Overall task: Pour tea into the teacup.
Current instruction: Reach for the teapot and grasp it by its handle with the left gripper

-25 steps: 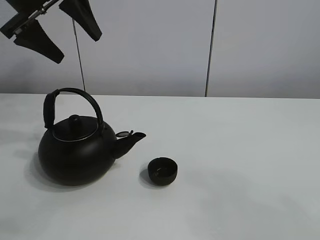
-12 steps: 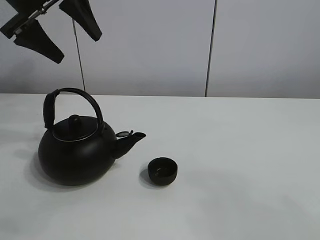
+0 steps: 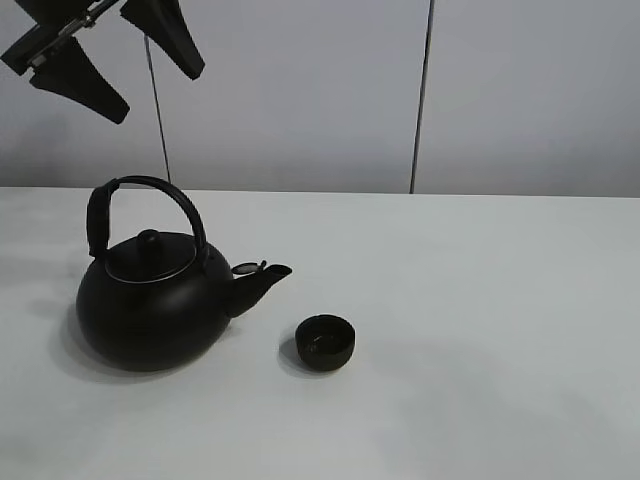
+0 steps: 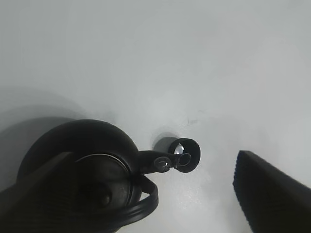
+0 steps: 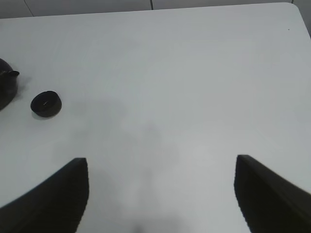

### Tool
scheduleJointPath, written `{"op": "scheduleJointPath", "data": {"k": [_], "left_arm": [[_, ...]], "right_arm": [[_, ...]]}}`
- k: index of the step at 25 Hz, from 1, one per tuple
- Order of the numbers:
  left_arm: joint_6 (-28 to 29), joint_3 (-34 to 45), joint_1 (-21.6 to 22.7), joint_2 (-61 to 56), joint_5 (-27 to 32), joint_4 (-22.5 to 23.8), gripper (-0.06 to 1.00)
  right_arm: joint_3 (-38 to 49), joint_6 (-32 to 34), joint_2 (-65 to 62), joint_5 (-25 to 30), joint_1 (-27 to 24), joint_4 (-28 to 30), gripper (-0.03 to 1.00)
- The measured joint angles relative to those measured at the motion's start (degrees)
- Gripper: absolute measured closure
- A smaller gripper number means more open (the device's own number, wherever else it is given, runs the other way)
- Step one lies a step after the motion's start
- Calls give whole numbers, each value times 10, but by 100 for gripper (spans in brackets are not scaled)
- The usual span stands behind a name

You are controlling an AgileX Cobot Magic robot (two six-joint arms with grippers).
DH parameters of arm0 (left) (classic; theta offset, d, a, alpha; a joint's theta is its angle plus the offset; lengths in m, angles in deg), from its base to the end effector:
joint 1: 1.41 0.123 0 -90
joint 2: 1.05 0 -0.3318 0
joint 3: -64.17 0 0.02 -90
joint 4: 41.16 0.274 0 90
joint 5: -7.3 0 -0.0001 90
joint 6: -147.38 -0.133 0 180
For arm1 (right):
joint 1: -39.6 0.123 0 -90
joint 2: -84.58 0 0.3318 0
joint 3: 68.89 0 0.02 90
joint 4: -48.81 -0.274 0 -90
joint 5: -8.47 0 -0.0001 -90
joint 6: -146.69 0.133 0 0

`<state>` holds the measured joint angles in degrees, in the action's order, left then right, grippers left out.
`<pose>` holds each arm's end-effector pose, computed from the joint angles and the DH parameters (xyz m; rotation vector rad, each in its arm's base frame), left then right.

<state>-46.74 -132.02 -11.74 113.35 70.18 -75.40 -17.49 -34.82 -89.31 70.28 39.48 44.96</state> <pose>0.4377 -0.1475 0.3003 0.3198 2.6771 -0.7834 0.0062 0.0079 0.2574 -0.0283 2.0810 0.0637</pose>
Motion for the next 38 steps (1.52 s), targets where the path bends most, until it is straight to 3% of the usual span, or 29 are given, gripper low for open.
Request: {"op": "scheduleJointPath", "data": {"k": [8, 13, 19, 27, 32, 38], "left_arm": [[-42, 0, 0, 0, -4, 0, 31], [-43, 0, 0, -22, -73, 11, 31], [-46, 29, 0, -135, -168, 119, 31], [-45, 220, 9, -333, -397, 231, 32], [-44, 376, 54, -420, -553, 241, 32], [-43, 530, 86, -452, -647, 241, 32]], "right_arm": [[1, 0, 0, 1, 0, 0, 40], [1, 0, 0, 1, 0, 0, 40], [1, 0, 0, 1, 0, 0, 40], [1, 0, 0, 1, 0, 0, 40], [1, 0, 0, 1, 0, 0, 40], [1, 0, 0, 1, 0, 0, 40]]}}
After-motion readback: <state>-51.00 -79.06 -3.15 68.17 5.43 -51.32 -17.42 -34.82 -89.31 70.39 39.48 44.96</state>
